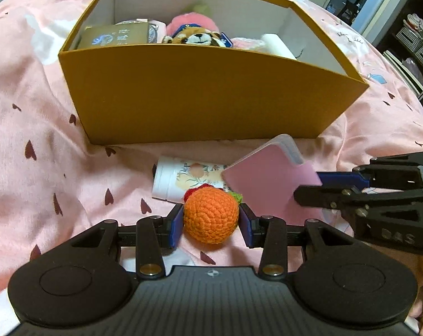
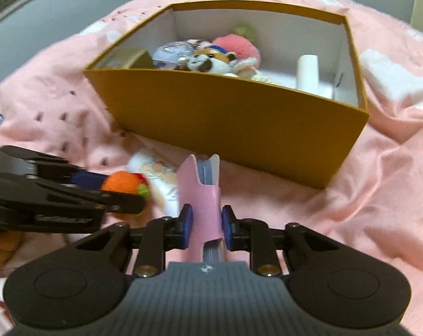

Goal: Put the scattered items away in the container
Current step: 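Lift the card holder over the box with the right tool while the left tool carries the fruit, then lower and release the card holder with the right tool while the left tool releases the fruit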

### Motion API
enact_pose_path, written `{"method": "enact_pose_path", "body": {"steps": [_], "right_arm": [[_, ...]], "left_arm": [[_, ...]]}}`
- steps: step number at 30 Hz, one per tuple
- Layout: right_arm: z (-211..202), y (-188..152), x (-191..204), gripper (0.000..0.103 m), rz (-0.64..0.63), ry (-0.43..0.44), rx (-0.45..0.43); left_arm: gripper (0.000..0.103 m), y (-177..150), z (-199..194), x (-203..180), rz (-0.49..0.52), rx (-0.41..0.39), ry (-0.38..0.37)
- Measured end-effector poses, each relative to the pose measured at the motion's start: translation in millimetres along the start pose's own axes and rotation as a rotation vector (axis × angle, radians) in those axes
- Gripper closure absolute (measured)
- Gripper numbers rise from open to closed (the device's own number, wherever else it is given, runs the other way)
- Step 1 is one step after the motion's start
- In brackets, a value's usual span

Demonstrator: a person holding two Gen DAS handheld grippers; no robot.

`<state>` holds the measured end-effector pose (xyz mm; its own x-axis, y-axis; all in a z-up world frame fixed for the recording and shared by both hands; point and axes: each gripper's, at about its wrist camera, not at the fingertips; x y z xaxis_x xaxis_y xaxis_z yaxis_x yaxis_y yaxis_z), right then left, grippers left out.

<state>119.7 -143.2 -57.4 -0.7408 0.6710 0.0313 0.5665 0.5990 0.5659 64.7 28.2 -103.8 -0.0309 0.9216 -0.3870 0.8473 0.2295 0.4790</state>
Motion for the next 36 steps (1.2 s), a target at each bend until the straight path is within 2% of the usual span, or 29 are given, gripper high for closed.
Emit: {"method": "enact_pose_path", "body": {"steps": [3, 8, 11, 13, 20, 27, 29, 32, 36], "right_arm": [[-1.8, 0.4, 4.7, 0.079, 0.015, 0.102, 0.018], [10.9, -0.5, 18.5, 0.075, -0.033, 0.09, 0.039], [18.6, -1.7, 19.4, 0.079, -0.034, 0.045, 0.055], [14.1, 0.1, 17.9, 0.081, -0.026, 0.047, 0.048], [-30.0, 14.1, -5.1, 0.081, 0.031, 0.052, 0.013], [-85.6, 48.3, -24.5, 0.081, 0.093, 0.061, -0.11], [-95.1, 61.6, -30.5, 0.081, 0.116, 0.043, -0.144], [-97.9, 85.7, -43.1, 0.081, 0.173, -0.029, -0.171], [-80.3, 115.7, -57.0, 0.081, 0.24, -0.171, -0.155]], "left_arm": [[0.056, -0.6, 2.0, -4.0, 0.018, 0.014, -0.014], [0.056, -1.6, 5.4, -0.1, -0.003, 0.026, -0.005], [0.056, -2.0, 3.6, -0.1, -0.003, 0.019, -0.004], [0.056, -1.7, 0.9, 0.1, -0.005, 0.011, -0.006], [0.056, 8.2, -28.0, -7.6, 0.007, -0.052, -0.059], [0.056, 30.3, -65.2, -27.5, 0.064, -0.144, -0.099], [0.056, 40.8, -70.2, -34.0, 0.081, -0.161, -0.108], [0.056, 58.5, -73.5, -41.6, 0.101, -0.182, -0.102], [0.056, 79.8, -76.2, -45.9, 0.107, -0.206, -0.102]]}}
Point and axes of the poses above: each gripper's, at about its wrist camera, not at the fingertips, and z roughly the way its jaws point, x to its left, y to its top, and after that the axes turned 10 degrees about -y, right-handed
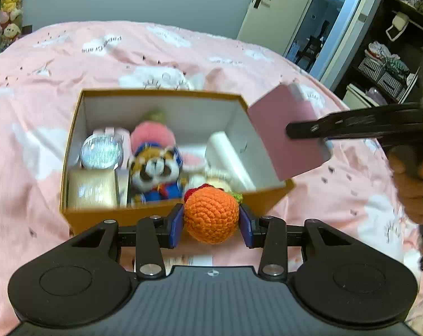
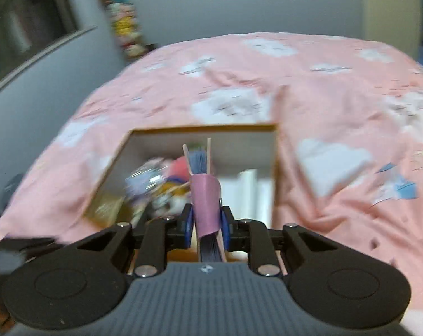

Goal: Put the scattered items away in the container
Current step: 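Lower and release the card holder with the right tool while the left tool releases the fruit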

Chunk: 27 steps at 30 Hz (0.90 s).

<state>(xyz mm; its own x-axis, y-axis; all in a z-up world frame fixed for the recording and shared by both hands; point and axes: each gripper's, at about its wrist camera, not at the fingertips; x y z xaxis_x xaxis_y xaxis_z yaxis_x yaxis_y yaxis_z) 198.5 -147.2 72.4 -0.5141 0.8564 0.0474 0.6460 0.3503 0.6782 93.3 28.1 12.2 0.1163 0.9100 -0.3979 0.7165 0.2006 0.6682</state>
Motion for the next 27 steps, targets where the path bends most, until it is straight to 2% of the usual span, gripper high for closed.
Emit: {"method": "enact_pose_path", "body": {"steps": [6, 10, 15, 23, 27], "right_arm": [[55.0, 20.8, -2.9, 0.081, 0.071, -0.112, 0.163], [70.6, 15.8, -4.3, 0.08, 0.069, -0.185, 0.209], [76.6, 17.6, 10.5, 0.079, -0.007, -0.256, 0.207], [81.7, 23.6, 13.9, 0.078, -0.046, -0.288, 0.246], [88.7, 20.9, 4.7, 0.079, -0.024, -0.274, 0.312]], "left_arm": [[0.056, 32.9, 10.2, 7.5, 0.011, 0.008, 0.018], [0.056, 35.2, 19.7, 18.8, -0.006, 0.01, 0.007], [0.056, 33.9, 27.3, 28.3, -0.02, 0.01, -0.01], [0.056, 47.0, 35.2, 36.9, -0.041, 0.018, -0.026], [0.056, 52.1, 39.8, 34.5, -0.019, 0.018, -0.024]]}}
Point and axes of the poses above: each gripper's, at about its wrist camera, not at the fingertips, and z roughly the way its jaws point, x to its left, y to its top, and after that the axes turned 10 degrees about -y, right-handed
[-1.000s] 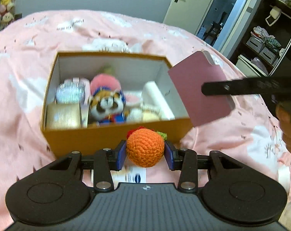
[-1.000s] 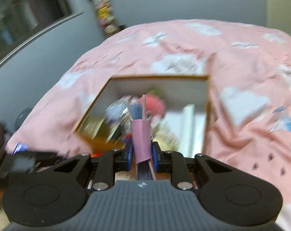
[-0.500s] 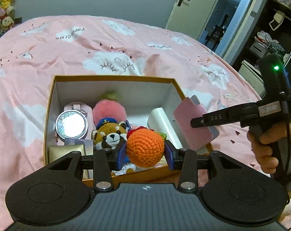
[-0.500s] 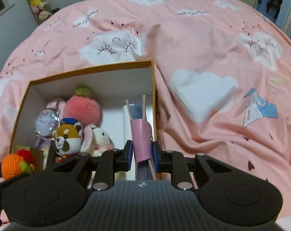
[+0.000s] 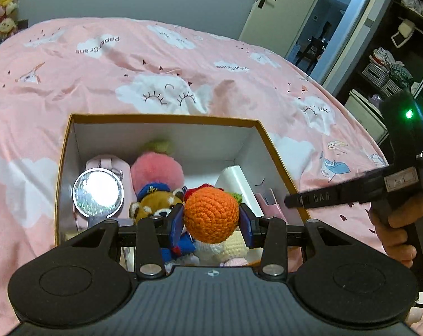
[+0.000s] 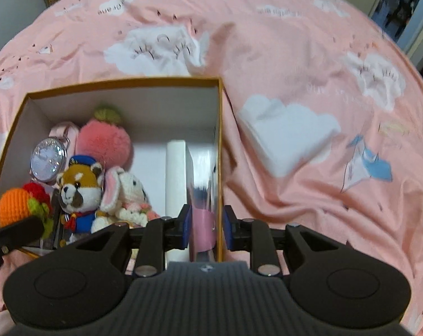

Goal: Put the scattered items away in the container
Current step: 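Lower and release the card holder with the right tool while the left tool releases the fruit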

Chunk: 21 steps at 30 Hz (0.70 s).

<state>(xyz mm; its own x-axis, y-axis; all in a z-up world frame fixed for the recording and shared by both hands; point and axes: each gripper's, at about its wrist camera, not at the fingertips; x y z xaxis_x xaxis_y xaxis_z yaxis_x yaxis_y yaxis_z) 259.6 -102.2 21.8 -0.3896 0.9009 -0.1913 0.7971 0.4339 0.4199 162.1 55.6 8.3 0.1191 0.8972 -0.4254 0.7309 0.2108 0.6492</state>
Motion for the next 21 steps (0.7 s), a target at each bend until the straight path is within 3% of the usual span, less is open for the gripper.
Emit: {"method": "enact_pose_path", "body": {"steps": [5, 14, 21], "right_arm": [[6.6, -13.2, -9.8, 0.08, 0.033, 0.06, -0.006], [-26.5, -8.1, -20.8, 0.069, 0.028, 0.072, -0.346], [-10.8, -6.2, -23.9, 0.068, 0.071, 0.093, -0.414]], "left_arm": [[0.056, -2.1, 16.5, 5.4, 0.006, 0.024, -0.008], [0.056, 30.6, 60.0, 12.2, 0.05, 0.09, 0.012], [0.056, 33.7, 114.4, -1.0, 0.103, 0.174, -0.007]]}}
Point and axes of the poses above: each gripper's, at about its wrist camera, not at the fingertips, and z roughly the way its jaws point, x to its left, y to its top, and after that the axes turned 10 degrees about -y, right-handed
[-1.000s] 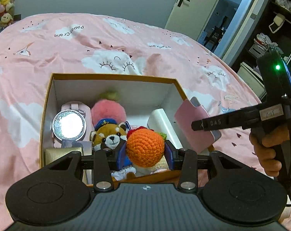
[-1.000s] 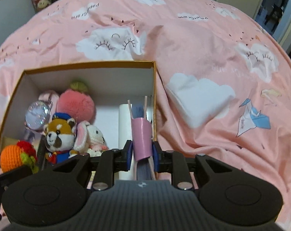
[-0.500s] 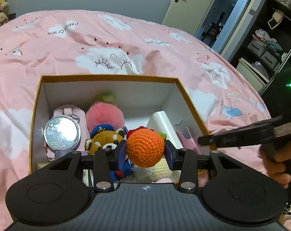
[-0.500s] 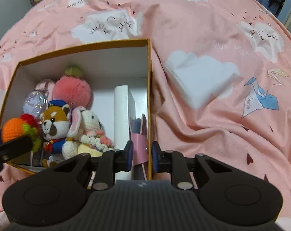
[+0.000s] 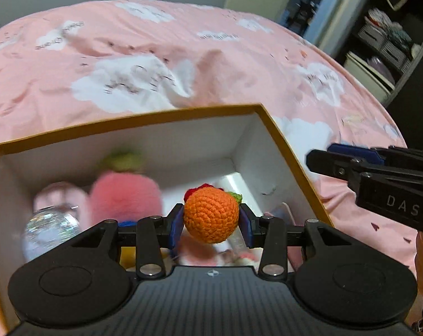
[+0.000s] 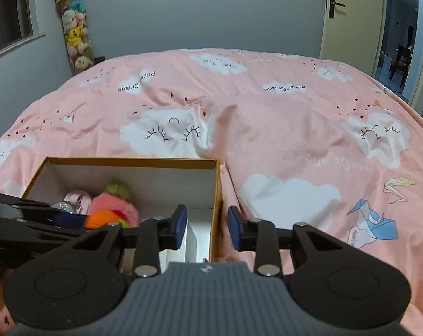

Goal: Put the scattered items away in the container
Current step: 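Lower and release the card holder with the right tool while the left tool releases the fruit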

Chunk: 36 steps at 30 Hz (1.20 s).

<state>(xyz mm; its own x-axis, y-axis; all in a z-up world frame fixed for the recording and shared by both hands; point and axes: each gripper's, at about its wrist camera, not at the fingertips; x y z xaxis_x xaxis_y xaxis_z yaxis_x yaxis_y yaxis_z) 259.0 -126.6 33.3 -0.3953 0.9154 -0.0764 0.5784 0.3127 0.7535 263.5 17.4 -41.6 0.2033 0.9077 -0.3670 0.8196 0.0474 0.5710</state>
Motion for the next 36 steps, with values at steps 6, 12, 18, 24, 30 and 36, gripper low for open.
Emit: {"method": "enact_pose_path", "body": {"steps": [6, 12, 18, 24, 30, 36], "right_arm": [[8.9, -7.0, -17.3, 0.065, 0.056, 0.01, 0.003], [12.1, -12.7, -25.6, 0.065, 0.09, 0.034, 0.015], [15.0, -16.7, -26.5, 0.063, 0.091, 0.045, 0.029], [16.2, -19.8, -28.1, 0.063, 0.094, 0.046, 0.041], [17.1, -20.6, -28.5, 0.062, 0.097, 0.049, 0.042], [17.7, -21.0, -30.8, 0.062, 0.097, 0.045, 0.045]], "left_arm": [[0.056, -4.5, 26.5, -8.6, 0.113, 0.086, 0.031], [0.055, -4.8, 42.8, -7.9, 0.144, 0.159, 0.02], [0.054, -4.2, 42.0, -10.6, 0.15, 0.17, 0.03], [0.051, -3.2, 31.8, -13.8, 0.159, 0.151, 0.042], [0.076, -0.4, 29.5, -9.7, 0.163, 0.146, 0.038], [0.091, -3.1, 44.4, -5.1, 0.139, 0.178, 0.003]]}}
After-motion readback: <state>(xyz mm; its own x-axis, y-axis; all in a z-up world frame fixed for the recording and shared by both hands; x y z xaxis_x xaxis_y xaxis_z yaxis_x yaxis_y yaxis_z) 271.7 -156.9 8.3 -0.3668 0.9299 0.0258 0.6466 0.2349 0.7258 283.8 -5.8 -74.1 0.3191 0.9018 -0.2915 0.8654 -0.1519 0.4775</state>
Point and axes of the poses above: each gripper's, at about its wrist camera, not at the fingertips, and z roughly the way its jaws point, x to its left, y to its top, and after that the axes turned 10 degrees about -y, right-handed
